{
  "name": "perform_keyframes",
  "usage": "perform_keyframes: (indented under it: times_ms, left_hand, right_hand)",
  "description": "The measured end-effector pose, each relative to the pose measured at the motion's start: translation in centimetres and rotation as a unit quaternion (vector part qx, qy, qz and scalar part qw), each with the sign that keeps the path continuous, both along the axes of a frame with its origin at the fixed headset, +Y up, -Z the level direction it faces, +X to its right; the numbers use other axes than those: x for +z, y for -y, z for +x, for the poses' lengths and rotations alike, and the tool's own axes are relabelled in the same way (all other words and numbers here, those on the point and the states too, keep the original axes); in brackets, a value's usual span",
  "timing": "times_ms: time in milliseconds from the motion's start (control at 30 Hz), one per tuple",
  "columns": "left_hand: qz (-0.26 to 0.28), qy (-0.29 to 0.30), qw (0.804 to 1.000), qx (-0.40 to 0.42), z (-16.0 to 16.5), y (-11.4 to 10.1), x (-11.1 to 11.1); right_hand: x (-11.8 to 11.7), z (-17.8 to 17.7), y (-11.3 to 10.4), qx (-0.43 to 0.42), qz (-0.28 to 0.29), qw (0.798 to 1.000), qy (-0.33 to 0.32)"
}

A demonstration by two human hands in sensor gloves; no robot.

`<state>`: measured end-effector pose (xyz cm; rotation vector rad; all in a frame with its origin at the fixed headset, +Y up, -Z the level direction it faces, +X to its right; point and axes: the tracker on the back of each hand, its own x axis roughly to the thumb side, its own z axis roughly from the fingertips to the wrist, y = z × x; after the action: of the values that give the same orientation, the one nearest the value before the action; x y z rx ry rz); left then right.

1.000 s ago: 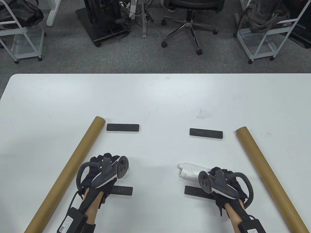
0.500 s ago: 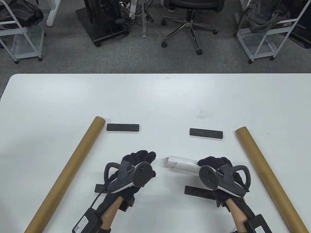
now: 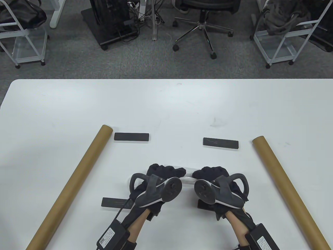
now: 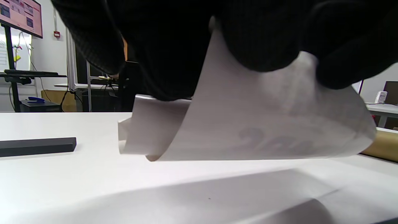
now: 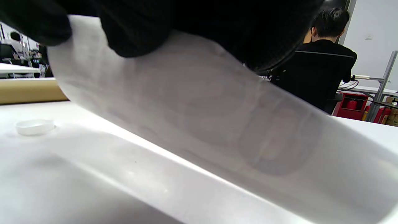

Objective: Roll up posters and store in mailing tubes

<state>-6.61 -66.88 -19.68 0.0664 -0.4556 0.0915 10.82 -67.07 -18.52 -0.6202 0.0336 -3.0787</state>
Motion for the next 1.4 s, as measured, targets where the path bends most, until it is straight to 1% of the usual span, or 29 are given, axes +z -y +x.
perform_keyframes:
  times_ms: [133, 200, 233, 333, 367, 433, 500, 533, 633, 733, 867, 967, 1100, 1200, 1267, 1400]
  left_hand:
    - [0.025, -0.015, 0.999, 0.029, -1.0, -0.6, 0.0]
    - [0.031, -0.018, 0.999, 0.035, -1.7, -0.7, -0.1]
    - [0.035, -0.024, 0.998, 0.050, -2.1, -0.9, -0.2]
    - [0.025, -0.027, 0.996, 0.076, -3.1, -1.2, -0.1]
    - [0.025, -0.030, 0.996, 0.079, -3.5, -1.3, 0.0]
    - [0.032, -0.036, 0.996, 0.080, -4.1, -1.1, 0.2]
    - [0.033, -0.028, 0.997, 0.062, -4.2, -0.6, 0.4]
    - [0.033, -0.024, 0.999, 0.031, -4.0, -0.3, 0.7]
    - [0.071, -0.012, 0.996, -0.052, -3.1, 0.1, 1.4]
    - [0.098, 0.000, 0.990, -0.103, -2.1, 0.4, 1.9]
    - [0.100, 0.017, 0.989, -0.106, -1.0, 0.7, 2.0]
    - [0.121, 0.028, 0.986, -0.115, -0.7, 0.8, 1.9]
    - [0.143, 0.021, 0.979, -0.144, -0.5, 0.6, 2.2]
    - [0.137, 0.030, 0.980, -0.143, -0.2, 0.8, 2.4]
    - [0.130, 0.038, 0.983, -0.126, 0.1, 1.0, 2.5]
    - [0.154, 0.045, 0.977, -0.143, 0.4, 0.8, 2.8]
  right_hand:
    - [-0.1, 0.8, 0.9, -0.060, -0.008, 0.998, 0.006]
    - [-0.3, 1.5, 1.3, -0.093, -0.035, 0.995, 0.007]
    - [-0.3, 1.8, 1.3, -0.097, -0.050, 0.994, 0.015]
    - [-0.2, 2.3, 1.1, -0.081, -0.028, 0.996, 0.019]
    - [0.0, 2.6, 1.0, -0.083, -0.012, 0.996, 0.024]
    - [0.2, 2.7, 1.1, -0.099, -0.003, 0.995, 0.022]
    - [0.3, 2.5, 1.1, -0.095, -0.003, 0.995, 0.022]
    - [0.5, 2.2, 1.1, -0.084, 0.003, 0.996, 0.021]
    - [1.0, 1.5, 0.9, -0.062, 0.018, 0.998, 0.019]
    - [1.4, 1.1, 0.7, -0.057, 0.026, 0.998, 0.015]
    - [1.6, 0.9, 0.9, -0.051, 0.031, 0.998, 0.009]
    - [1.6, 1.1, 1.0, -0.057, 0.036, 0.998, 0.012]
    - [1.5, 1.2, 1.3, -0.053, 0.026, 0.998, 0.018]
    - [1.5, 1.1, 1.5, -0.056, 0.021, 0.998, 0.014]
    - [1.6, 0.8, 1.5, -0.064, 0.016, 0.998, 0.008]
    - [1.6, 0.7, 1.6, -0.073, 0.018, 0.997, 0.005]
